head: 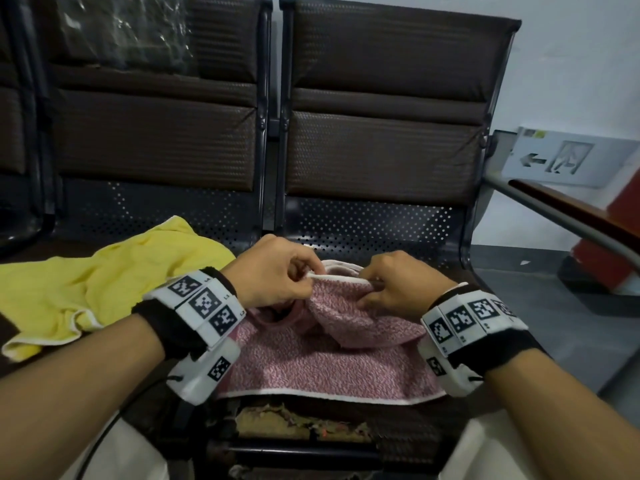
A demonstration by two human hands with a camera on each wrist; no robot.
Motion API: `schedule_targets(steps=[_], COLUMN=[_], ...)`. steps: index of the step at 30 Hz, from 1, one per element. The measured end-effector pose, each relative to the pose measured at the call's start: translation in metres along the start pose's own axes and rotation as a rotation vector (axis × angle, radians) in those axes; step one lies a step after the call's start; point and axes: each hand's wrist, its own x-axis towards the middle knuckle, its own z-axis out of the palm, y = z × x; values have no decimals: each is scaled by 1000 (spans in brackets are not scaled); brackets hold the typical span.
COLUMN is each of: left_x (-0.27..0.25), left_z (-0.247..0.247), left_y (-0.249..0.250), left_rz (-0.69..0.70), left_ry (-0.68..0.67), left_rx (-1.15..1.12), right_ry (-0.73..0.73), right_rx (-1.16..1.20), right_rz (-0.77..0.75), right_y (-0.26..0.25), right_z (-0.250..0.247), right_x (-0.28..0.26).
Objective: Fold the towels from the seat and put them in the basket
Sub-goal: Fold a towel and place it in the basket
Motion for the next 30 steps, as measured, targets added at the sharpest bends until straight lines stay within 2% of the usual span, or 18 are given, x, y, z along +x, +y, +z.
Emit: schedule_targets(steps=[2,5,10,16,20,23,25,28,30], left_x=[-2,-6,-12,-14,-16,-16,-17,-18,-17], left_z=[-3,-8,-20,-26,-27,-28,-30,-32,-32], left_y=[0,-3,-9,-17,-21,-24,-26,-25,-23], left_rz=[26,36,-6,8,33,29,21,33,52], left_ry=[-16,-29,-20,76,104,114,122,145,144], left_rx=[37,85,90,111,98,92,91,79,82], right_ry=[40,19,48,50,147,196,96,-134,-71], right_rx=[-78,-149,-117,50,54,162,159,5,18], right_rz=[36,84,102,-82,-202,-229,-206,-48,11], right_y=[1,6,11,7,1,-4,-4,0,4], right_z=[-3,-6,-10,-8,-4,-7,-6,-4,-3], right_x=[0,-2,-5,-4,-1,1,2,3,3])
